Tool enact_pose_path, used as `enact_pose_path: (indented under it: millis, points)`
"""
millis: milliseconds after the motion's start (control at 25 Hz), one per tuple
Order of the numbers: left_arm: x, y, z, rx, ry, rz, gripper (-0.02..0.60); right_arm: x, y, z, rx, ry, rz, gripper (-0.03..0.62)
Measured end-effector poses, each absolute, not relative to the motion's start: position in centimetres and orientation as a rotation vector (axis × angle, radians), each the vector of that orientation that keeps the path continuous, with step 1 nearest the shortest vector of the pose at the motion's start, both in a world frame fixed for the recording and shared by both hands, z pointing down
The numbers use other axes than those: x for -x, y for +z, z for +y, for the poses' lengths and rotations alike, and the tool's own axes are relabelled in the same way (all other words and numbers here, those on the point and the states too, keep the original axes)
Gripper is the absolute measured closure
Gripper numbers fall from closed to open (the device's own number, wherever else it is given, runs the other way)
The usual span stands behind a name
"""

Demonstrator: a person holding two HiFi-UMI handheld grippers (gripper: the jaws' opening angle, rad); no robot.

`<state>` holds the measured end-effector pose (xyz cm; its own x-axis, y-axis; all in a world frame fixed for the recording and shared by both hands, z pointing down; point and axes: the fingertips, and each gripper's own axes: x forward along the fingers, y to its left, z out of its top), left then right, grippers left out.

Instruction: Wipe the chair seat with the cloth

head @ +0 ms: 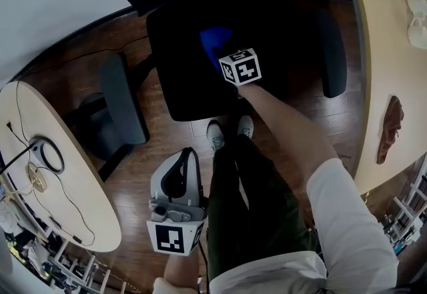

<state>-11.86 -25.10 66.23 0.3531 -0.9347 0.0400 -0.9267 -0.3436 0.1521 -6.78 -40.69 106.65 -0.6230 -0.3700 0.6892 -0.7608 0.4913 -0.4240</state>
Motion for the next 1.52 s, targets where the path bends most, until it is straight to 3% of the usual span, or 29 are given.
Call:
enact_pose_path:
  millis: [200, 360, 560, 960, 1160, 1320, 1520]
  points:
    - [14.0, 66.5, -23.5, -2.472, -0.042, -1.741, 0.517, 19.0, 106.5, -34.9, -0.763, 1.082, -2.286, 0.500]
    - [15.4, 67.2, -22.4, -2.403, -0.060, -1.792, 0.517, 22.2, 107.8, -32.7, -0.708, 1.100, -2.283, 0.500]
    - [16.1, 68.0, -21.8, -2.352, -0.056, -1.809, 0.517, 17.3, 109.8, -33.7, -0.762, 1.025, -2.238, 0.500]
    - [9.6, 67.6, -23.8, -2.458, -0.078, -1.646, 0.517, -5.6, 111.1, -38.2, -1.069, 0.939, -2.038, 0.502]
    - [7.0, 66.6, -24.6, -2.504, -0.069, -1.577, 0.517, -13.3, 110.8, -38.4, -1.177, 0.909, -1.962, 0.502]
    - [6.1, 66.7, -24.6, -2.575, -0.013, -1.534, 0.517, -13.7, 109.8, -38.3, -1.152, 0.879, -1.989, 0.502]
    - [6.1, 67.3, -23.9, -2.610, 0.021, -1.503, 0.517, -4.2, 107.7, -35.2, -1.069, 0.987, -2.143, 0.502]
